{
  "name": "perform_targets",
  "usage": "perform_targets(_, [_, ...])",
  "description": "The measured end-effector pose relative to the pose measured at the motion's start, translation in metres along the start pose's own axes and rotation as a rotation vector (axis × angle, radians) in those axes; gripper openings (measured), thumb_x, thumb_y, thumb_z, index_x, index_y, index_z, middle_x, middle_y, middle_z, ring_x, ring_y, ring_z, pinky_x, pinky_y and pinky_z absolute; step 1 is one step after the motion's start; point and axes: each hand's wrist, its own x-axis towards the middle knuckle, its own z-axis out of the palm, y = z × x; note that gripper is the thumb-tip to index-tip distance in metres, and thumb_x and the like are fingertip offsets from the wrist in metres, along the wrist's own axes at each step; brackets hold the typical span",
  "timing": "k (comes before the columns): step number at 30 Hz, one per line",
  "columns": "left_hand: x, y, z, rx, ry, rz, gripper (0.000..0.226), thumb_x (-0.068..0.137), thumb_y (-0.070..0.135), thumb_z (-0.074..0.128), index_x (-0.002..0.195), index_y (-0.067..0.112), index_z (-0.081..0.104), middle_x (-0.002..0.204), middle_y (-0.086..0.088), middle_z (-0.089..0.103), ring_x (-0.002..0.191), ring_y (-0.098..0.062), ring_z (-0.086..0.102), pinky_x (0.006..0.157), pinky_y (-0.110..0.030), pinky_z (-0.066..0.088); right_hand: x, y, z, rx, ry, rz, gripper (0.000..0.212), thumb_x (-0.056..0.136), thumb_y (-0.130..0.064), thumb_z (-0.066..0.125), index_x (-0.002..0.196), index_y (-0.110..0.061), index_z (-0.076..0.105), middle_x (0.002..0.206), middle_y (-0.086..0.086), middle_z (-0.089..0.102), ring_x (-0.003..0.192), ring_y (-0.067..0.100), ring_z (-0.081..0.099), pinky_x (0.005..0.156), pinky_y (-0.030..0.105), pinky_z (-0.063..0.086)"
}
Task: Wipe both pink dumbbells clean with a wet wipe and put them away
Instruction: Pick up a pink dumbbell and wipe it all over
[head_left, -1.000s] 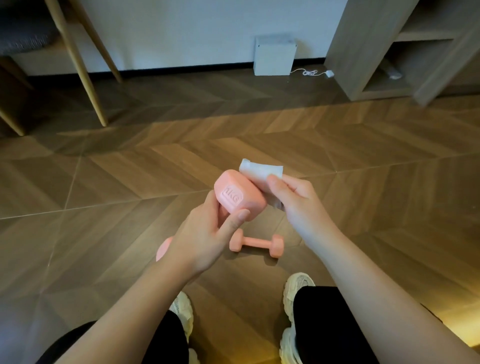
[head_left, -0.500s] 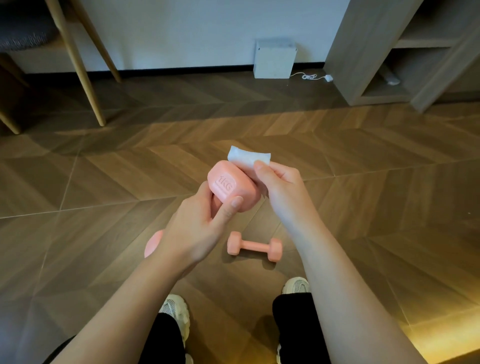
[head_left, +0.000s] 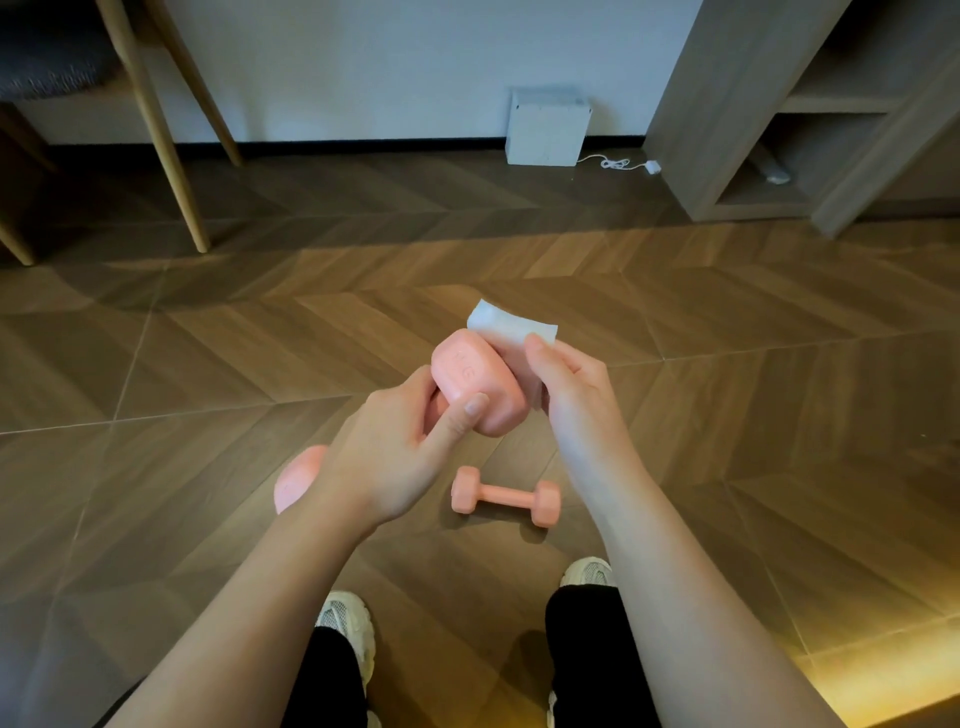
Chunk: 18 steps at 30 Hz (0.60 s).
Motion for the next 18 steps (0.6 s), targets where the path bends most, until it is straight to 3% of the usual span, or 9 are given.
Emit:
perform_targets(2, [0.001,-0.001,0.001,-0.015,-0.001,-0.006,0.062,0.074,0.087,0.024,0.082,0.033,0.051,0.071,0.005,0.062,0.071,-0.017,0.06,0.07,-0.047,0.049,0.0,-0.003,0.0,-0.002,-0.023,-0.024,0.033,0.092,-0.032,0.049,0.088,-0.009,0.072,0.081,-0.005,0.065,0.079,0.004,0.056,0.073,0.018,0.043])
perform_targets(4, [0.001,-0.002,0.001,-0.046,0.009,-0.009,0.062,0.074,0.089,0.023,0.079,0.033,0.051,0.07,0.004,0.062,0.07,-0.016,0.059,0.07,-0.046,0.049,0.001,-0.006,0.001,-0.029,-0.021,-0.041,0.035,0.092,-0.032,0.05,0.085,-0.004,0.07,0.077,-0.006,0.061,0.076,0.004,0.053,0.071,0.019,0.041])
perform_targets(7, [0.001,-0.003,0.002,-0.051,0.004,-0.002,0.063,0.075,0.088,0.024,0.078,0.032,0.051,0.068,0.004,0.061,0.07,-0.018,0.058,0.069,-0.048,0.049,0.004,-0.007,0.004,-0.099,-0.034,-0.029,0.038,0.103,-0.018,0.046,0.07,-0.02,0.066,0.054,-0.022,0.053,0.057,-0.005,0.048,0.06,0.011,0.037])
perform_targets(10, [0.001,-0.004,0.003,-0.095,0.028,-0.036,0.059,0.075,0.086,0.025,0.073,0.032,0.05,0.064,0.011,0.058,0.064,-0.013,0.053,0.067,-0.043,0.045,0.005,-0.007,0.001,-0.117,-0.102,-0.056,0.032,0.103,-0.018,0.046,0.081,-0.025,0.069,0.059,-0.023,0.059,0.063,-0.006,0.054,0.063,0.008,0.04])
perform_targets(15, [0.002,-0.005,0.009,-0.09,-0.002,-0.065,0.061,0.073,0.087,0.02,0.076,0.034,0.049,0.066,0.007,0.059,0.062,-0.01,0.054,0.068,-0.041,0.046,0.011,-0.001,-0.004,-0.14,-0.128,-0.023,0.042,0.104,-0.013,0.043,0.07,-0.027,0.063,0.05,-0.023,0.051,0.056,-0.005,0.048,0.065,0.02,0.034])
perform_targets(18, [0.002,-0.005,0.01,-0.129,-0.025,-0.09,0.055,0.077,0.082,0.022,0.076,0.034,0.048,0.063,0.014,0.059,0.058,-0.004,0.053,0.062,-0.031,0.04,0.015,-0.001,-0.002,-0.111,-0.176,-0.032,0.043,0.104,-0.013,0.042,0.078,-0.034,0.069,0.053,-0.024,0.055,0.06,-0.006,0.051,0.066,0.014,0.037])
